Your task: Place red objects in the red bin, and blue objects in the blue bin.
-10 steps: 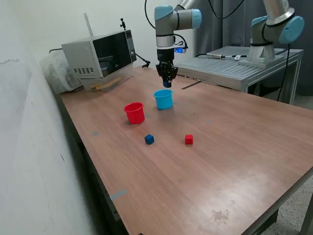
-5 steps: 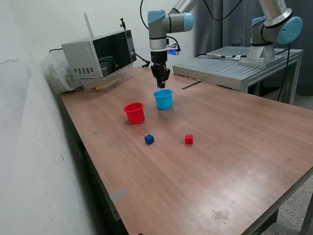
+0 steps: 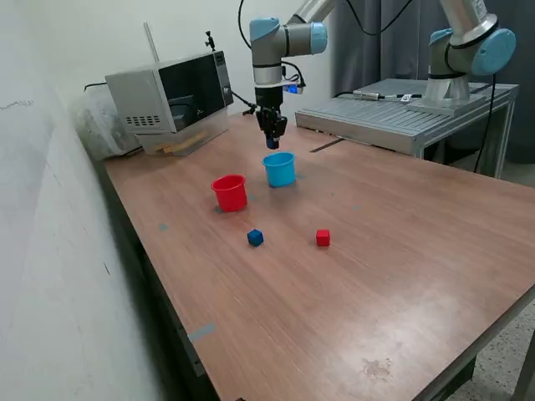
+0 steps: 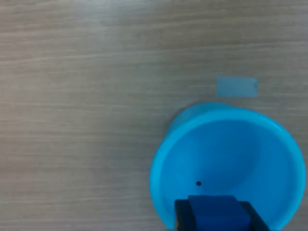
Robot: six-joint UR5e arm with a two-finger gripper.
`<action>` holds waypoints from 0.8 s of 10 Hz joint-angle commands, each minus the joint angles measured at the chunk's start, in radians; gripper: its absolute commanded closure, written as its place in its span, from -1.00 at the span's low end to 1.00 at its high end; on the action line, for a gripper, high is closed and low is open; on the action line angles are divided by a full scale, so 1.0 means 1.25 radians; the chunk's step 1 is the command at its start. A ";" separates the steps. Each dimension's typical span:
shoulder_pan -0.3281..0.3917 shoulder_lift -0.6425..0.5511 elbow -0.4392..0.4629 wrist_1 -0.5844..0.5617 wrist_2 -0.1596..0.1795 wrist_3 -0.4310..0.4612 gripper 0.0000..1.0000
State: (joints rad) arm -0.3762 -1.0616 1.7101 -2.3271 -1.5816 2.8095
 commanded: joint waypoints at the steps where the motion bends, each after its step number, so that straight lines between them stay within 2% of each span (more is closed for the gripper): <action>1: 0.024 -0.005 0.004 0.000 -0.010 0.026 1.00; 8: 0.028 -0.038 0.042 0.000 -0.018 0.041 1.00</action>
State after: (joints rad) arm -0.3411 -1.1019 1.7447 -2.3271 -1.5980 2.8570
